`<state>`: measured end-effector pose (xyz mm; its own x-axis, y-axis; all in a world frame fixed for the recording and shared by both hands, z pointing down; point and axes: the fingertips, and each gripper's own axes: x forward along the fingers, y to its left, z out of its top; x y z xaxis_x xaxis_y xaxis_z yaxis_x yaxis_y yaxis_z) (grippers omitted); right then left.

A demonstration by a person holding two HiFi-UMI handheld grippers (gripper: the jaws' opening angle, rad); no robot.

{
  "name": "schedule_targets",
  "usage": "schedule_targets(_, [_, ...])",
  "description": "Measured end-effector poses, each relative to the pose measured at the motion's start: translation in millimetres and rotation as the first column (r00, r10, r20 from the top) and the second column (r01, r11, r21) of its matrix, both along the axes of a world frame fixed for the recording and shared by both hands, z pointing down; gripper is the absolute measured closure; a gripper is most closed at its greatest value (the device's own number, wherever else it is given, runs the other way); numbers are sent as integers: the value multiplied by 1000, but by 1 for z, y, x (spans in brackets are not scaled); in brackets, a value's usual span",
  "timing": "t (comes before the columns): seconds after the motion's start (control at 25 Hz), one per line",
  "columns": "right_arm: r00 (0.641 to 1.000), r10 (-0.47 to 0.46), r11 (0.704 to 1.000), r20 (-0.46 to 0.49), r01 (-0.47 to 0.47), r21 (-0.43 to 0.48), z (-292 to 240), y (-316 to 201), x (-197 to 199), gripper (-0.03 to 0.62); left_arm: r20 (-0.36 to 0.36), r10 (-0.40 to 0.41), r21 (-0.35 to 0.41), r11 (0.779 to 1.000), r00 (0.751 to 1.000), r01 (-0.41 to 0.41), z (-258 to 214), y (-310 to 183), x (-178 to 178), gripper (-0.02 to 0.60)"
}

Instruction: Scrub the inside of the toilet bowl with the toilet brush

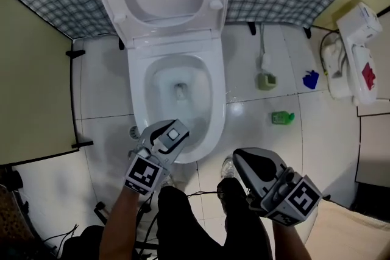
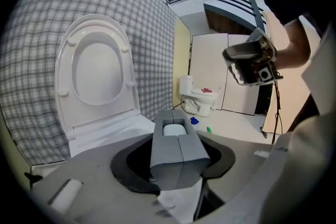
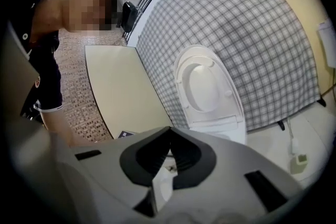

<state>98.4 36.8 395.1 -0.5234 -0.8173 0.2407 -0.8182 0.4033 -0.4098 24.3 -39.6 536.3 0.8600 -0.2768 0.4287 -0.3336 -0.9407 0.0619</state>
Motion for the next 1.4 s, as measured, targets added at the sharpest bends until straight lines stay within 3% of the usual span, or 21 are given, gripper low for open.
schedule_targets(0.2, [999, -25, 999, -43, 26, 23, -34, 5, -4, 594, -42, -77, 39, 996, 996, 78, -33, 1, -11, 391])
schedule_targets(0.4, [997, -61, 998, -49, 62, 6, -41, 14, -26, 594, -221, -177, 89, 976, 959, 201, -129, -25, -44, 391])
schedule_targets(0.6, [989, -137, 991, -55, 137, 8, -38, 12, -58, 594, -322, -281, 142, 930, 904, 339, -220, -49, -117, 391])
schedule_targets(0.76, [976, -199, 977, -87, 205, 57, -36, 3, -77, 594, -295, -329, 257, 877, 897, 406, -249, -55, -181, 391])
schedule_targets(0.92, [968, -237, 969, -82, 241, 43, -39, -11, -101, 594, -242, -422, 269, 836, 874, 478, -233, -62, -232, 391])
schedule_targets(1.12, [960, -272, 962, -61, 273, 17, -28, -24, -127, 594, -127, -508, 259, 812, 852, 523, -164, -55, -266, 391])
schedule_targets(1.4, [946, -320, 947, -48, 319, -19, -5, -33, -148, 594, -56, -644, 144, 751, 763, 644, -44, -51, -283, 391])
